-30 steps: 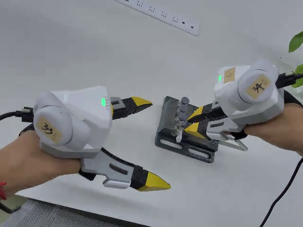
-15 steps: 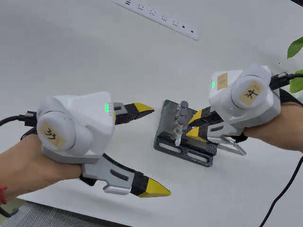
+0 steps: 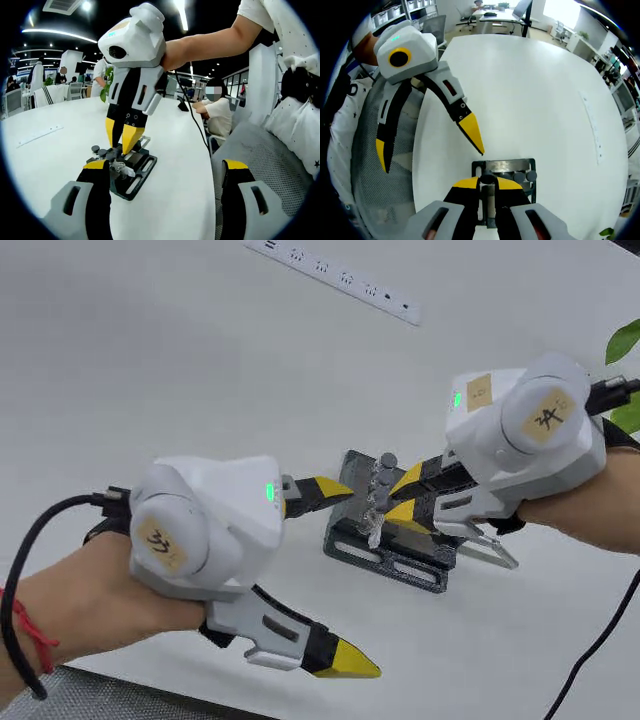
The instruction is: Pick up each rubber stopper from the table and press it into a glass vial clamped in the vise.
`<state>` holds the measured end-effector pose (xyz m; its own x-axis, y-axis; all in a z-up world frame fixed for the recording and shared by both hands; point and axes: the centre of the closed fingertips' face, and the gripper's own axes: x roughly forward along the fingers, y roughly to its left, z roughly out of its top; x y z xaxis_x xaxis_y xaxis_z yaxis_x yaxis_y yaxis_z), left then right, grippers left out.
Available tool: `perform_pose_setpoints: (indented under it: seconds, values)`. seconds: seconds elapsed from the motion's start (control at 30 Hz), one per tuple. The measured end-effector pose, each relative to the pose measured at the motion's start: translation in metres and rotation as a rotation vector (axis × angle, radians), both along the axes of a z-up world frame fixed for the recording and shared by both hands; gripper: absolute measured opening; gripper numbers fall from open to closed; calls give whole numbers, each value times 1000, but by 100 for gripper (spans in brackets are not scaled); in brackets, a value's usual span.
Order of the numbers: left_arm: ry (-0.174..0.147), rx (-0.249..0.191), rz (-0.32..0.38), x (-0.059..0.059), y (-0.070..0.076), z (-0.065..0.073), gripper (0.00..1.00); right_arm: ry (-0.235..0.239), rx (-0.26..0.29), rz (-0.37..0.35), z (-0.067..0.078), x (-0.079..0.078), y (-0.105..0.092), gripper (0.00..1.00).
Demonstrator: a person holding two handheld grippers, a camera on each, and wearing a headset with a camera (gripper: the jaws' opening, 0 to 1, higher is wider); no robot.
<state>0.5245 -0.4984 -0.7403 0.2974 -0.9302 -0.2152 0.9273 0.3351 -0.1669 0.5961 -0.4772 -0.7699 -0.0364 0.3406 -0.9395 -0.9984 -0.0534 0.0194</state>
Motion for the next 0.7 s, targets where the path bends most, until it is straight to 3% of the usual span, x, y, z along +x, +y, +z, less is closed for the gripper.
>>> perform_pose_setpoints:
  seconds: [0.7]
  values:
    - [-1,-6,-7,4,-2,0,92,0,28,0,5,-3,6,6]
